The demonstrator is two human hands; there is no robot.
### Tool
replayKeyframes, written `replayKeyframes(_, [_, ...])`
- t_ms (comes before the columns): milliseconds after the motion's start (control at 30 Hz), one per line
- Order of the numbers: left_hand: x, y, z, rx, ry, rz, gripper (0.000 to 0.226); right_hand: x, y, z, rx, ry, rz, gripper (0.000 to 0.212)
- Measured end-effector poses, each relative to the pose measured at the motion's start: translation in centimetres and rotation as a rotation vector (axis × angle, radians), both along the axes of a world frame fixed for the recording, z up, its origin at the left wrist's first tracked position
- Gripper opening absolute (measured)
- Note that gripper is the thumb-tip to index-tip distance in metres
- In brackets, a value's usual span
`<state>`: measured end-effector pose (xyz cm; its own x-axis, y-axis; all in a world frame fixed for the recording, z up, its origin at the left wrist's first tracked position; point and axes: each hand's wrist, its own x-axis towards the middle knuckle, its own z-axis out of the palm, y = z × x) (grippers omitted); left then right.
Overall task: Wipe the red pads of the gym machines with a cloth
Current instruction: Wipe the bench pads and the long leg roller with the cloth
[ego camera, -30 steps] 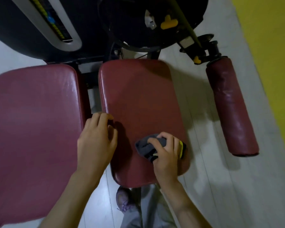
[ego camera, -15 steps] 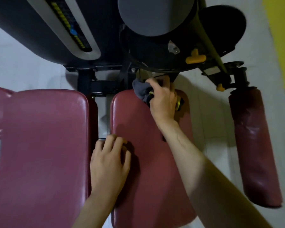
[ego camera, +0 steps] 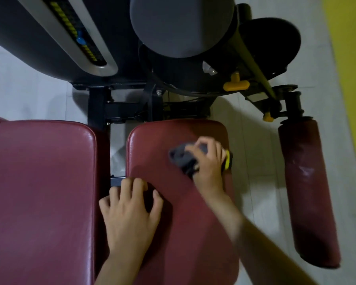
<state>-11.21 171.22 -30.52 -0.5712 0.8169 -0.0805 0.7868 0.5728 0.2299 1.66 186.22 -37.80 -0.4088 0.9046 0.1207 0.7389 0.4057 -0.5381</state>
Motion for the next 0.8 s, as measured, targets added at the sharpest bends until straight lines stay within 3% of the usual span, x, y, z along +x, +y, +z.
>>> replayKeyframes(67, [0.1,0.3,0.0,0.026,-0.012,0.018,0.032,-1.6,5.0,-0.5,-0.082,0.032,-0.07,0.058])
replayKeyframes(233, [0.5,0.5,-0.3,0.06,-0.026,0.057,0.04,-2.8,11.7,-1.7,-0.091,-0.042,-0.068,0.037])
replayKeyframes(333, [0.5,0.5,-0.2,0.065,-0.04,0.067,0.042,-1.2,9.3,-1.4,-0.028,-0.009,-0.072,0.04])
replayKeyframes(467, [0.5,0.5,-0.3,0.056,-0.046,0.072,0.045,2.7,0.9,-0.8,-0.09,0.011,-0.022,0.058])
replayKeyframes(600, [0.6,0.7,-0.7,0.066,-0.068,0.094,0.047,6.3,-5.2,-1.5,-0.127,0.06,-0.057,0.047])
replayKeyframes(700, [0.7,0.8,-0.8,0.081,-0.072,0.093,0.048,5.5,-2.5,-1.8,-0.156,0.066,-0.065,0.058])
replayKeyframes(800, [0.7,0.8,-0.9,0.087,-0.073,0.102,0.048,2.5,3.5,-1.9,-0.167,0.061,-0.142,0.046])
